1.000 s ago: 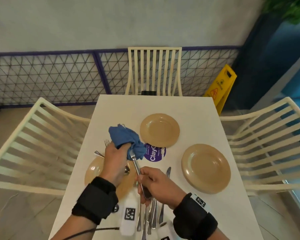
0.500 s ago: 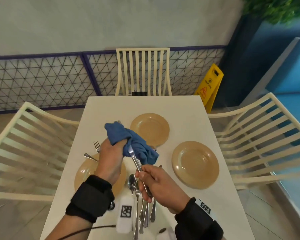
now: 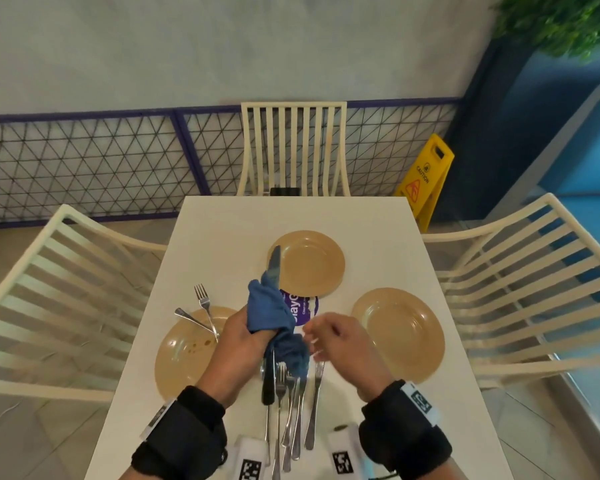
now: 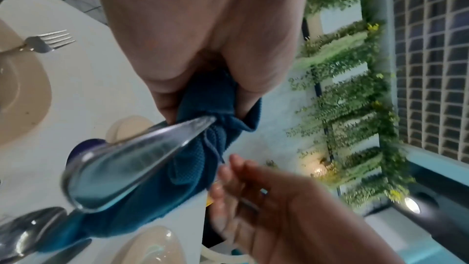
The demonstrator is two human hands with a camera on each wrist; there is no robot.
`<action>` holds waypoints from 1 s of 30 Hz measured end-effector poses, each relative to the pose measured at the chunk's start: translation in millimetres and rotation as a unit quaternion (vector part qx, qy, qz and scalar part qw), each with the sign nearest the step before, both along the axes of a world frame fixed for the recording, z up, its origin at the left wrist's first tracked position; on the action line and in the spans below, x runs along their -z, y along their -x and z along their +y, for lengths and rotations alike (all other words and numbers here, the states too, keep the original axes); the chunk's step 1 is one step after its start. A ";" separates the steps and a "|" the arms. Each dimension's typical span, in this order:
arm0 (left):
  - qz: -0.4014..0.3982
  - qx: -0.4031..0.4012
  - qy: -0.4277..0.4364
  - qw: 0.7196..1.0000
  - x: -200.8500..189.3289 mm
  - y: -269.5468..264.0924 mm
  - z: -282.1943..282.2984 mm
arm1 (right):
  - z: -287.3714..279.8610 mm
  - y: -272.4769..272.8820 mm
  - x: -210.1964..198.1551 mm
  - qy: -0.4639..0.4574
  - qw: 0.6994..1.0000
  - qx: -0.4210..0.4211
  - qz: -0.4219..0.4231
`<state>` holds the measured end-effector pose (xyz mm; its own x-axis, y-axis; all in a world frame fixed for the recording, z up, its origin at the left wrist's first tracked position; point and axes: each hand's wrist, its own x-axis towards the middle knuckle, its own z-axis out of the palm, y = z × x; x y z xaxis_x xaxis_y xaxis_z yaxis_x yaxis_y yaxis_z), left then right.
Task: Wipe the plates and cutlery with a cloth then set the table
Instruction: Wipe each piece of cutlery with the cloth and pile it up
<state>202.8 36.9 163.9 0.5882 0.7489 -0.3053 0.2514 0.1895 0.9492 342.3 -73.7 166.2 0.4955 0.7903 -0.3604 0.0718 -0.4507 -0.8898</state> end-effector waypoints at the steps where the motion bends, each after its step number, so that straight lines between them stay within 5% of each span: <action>1: 0.007 0.016 -0.004 1.000 -0.5 0.8 -0.9 | 5.3 -5.5 0.2 -0.017 0.999 0.031 0.007; 7: 0.018 0.080 -0.025 0.996 -1.5 -5.8 -15.2 | 44.7 -6.0 7.5 -0.097 0.988 0.061 0.107; 14: 0.110 0.185 -0.073 0.974 7.4 17.0 -21.1 | 31.7 -52.9 8.3 -0.124 0.936 0.248 0.216; 19: 0.105 0.160 -0.075 0.979 3.8 5.2 -18.6 | 32.7 -30.4 12.7 -0.119 0.960 0.184 0.174; 24: 0.091 0.202 -0.103 0.970 5.4 10.7 -25.7 | 21.6 -56.9 10.1 -0.133 0.939 0.244 0.203; 30: 0.118 0.177 -0.096 0.972 18.0 7.6 -28.3 | 20.6 -27.0 31.9 -0.086 0.962 0.178 0.186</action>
<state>195.2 8.6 145.9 0.7505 0.5679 -0.3380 0.4834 -0.1231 0.8667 369.3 -53.1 134.4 0.6072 0.6589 -0.4440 -0.3979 -0.2315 -0.8878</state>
